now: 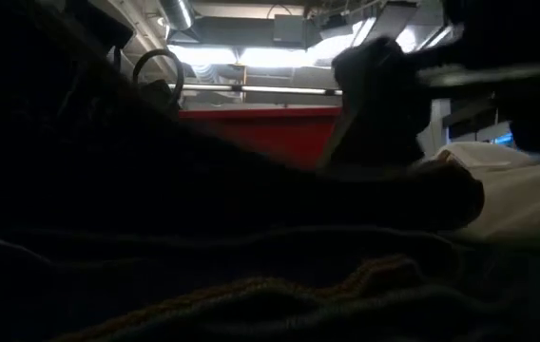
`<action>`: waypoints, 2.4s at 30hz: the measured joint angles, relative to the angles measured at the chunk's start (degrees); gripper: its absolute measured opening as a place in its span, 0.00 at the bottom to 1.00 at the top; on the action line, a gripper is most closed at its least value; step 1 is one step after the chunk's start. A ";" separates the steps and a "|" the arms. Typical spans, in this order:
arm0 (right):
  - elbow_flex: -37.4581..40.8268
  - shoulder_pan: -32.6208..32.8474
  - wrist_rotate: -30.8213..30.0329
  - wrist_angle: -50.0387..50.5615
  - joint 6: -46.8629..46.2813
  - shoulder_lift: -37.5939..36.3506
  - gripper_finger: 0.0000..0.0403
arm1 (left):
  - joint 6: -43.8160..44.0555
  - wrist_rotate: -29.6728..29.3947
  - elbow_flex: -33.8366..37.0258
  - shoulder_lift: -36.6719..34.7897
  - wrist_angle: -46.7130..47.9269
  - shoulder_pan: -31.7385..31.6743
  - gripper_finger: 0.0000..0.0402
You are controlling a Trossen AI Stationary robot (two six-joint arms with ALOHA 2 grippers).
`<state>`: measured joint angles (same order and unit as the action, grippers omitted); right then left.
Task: Fold Laundry from Bin
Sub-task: Fold the blue pants
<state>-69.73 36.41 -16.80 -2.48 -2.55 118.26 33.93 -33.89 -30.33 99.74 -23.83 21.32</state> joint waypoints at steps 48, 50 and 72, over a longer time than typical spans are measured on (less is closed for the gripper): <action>-5.75 -3.36 -19.75 12.35 4.31 3.61 0.94 | -0.13 -1.11 0.07 0.11 -1.69 0.00 0.44; -5.69 -3.84 -19.71 12.37 4.31 3.69 0.89 | -0.13 -1.14 0.07 0.11 -1.70 0.00 0.44; -5.54 -11.85 -14.48 11.30 4.53 3.88 0.25 | -0.15 -1.70 0.09 0.07 -1.62 -0.07 0.44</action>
<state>-75.28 24.56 -31.28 8.82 1.99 122.13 33.78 -35.59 -30.24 99.81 -25.45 21.26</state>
